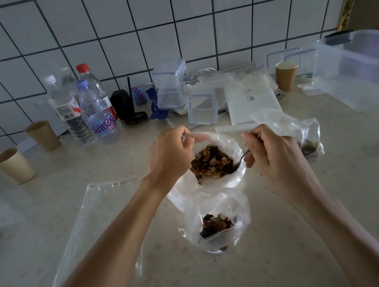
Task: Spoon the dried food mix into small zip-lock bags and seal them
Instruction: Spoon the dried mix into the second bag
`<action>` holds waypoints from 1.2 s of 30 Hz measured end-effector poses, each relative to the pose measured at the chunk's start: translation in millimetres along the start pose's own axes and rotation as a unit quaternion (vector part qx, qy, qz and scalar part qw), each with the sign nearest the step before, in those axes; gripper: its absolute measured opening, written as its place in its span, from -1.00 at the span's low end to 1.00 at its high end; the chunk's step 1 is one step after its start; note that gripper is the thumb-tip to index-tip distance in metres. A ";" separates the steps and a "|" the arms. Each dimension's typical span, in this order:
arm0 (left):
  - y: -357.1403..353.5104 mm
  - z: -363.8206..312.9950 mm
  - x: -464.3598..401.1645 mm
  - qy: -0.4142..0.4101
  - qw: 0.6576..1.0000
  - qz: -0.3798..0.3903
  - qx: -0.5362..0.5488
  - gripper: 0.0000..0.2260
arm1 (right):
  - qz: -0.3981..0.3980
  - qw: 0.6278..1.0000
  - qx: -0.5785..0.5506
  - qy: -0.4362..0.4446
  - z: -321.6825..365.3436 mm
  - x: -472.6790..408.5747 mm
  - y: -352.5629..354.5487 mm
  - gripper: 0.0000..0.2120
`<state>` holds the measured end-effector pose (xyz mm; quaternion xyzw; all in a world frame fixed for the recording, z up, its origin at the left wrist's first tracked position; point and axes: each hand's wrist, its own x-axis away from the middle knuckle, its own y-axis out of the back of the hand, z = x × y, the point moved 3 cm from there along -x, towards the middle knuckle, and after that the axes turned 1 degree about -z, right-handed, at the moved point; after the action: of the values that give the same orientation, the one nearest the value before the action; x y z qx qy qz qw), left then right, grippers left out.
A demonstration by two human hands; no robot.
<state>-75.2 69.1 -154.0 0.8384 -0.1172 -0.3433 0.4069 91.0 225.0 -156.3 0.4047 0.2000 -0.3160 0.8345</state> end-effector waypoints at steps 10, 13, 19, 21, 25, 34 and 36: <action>-19.7 25.2 10.1 0.134 0.982 0.093 0.094 -0.74 | -0.027 0.999 -0.006 -0.041 -10.1 0.9 -7.3 -0.66; -24.1 29.0 10.0 0.151 0.978 0.109 0.090 -0.62 | -0.040 0.999 0.011 -0.021 -5.8 1.7 -7.2 -0.65; -25.7 26.7 11.6 0.179 0.967 0.086 0.161 -0.70 | -0.055 0.995 0.073 -0.031 -0.1 2.1 -10.9 -0.68; -26.1 24.3 14.3 0.184 0.956 0.083 0.212 -0.72 | -0.051 0.995 0.069 -0.052 -0.7 1.5 -14.5 -0.70; -27.2 21.2 17.8 0.174 0.945 0.083 0.266 -0.79 | -0.025 0.984 -0.101 -0.145 -11.5 4.4 -21.8 -0.75; -28.6 21.7 22.3 0.166 0.941 0.079 0.285 -0.74 | 0.025 0.903 -0.292 -0.313 -30.4 5.0 -30.8 -0.75; -28.6 21.4 22.2 0.166 0.943 0.075 0.280 -0.75 | 0.039 0.886 -0.321 -0.332 -29.8 6.6 -34.0 -0.76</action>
<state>-75.5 64.0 -195.7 0.9524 -0.2017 -0.1211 0.1940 69.9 230.4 -196.5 -0.0066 -0.0144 -0.3179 0.9480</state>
